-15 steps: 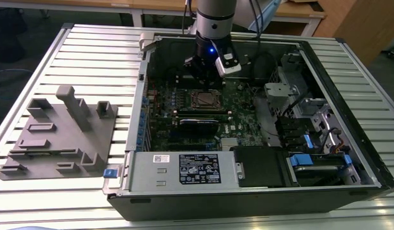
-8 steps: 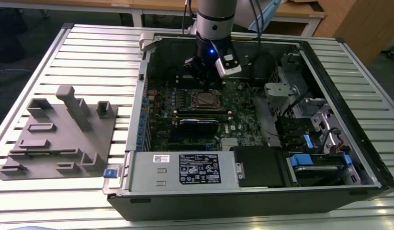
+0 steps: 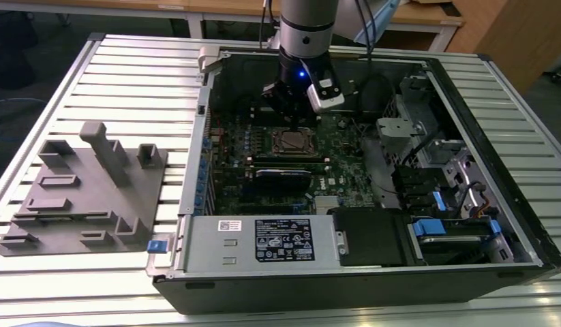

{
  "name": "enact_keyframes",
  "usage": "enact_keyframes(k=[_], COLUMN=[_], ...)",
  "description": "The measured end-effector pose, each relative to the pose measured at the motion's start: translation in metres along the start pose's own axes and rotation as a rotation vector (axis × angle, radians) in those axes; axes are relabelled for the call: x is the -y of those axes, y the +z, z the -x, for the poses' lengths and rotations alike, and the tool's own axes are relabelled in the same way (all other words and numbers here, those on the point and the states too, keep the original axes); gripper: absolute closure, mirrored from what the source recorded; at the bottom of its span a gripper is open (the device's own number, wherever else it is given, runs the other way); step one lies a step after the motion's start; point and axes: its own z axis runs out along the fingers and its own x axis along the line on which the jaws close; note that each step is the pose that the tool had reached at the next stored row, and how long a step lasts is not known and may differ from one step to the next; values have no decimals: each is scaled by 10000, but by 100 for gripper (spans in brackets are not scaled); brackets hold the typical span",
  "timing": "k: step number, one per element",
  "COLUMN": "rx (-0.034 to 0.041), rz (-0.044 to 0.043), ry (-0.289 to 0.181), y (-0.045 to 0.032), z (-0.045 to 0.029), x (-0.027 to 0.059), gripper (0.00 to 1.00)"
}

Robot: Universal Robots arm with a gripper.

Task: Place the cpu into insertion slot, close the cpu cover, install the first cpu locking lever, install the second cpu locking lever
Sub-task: 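Install the first cpu locking lever, then install the second cpu locking lever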

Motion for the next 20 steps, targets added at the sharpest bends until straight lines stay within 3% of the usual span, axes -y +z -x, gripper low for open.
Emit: enact_keyframes(k=[20], rx=[3], rz=[4], ry=[0], y=[-51], z=[3], x=[7], gripper=[89])
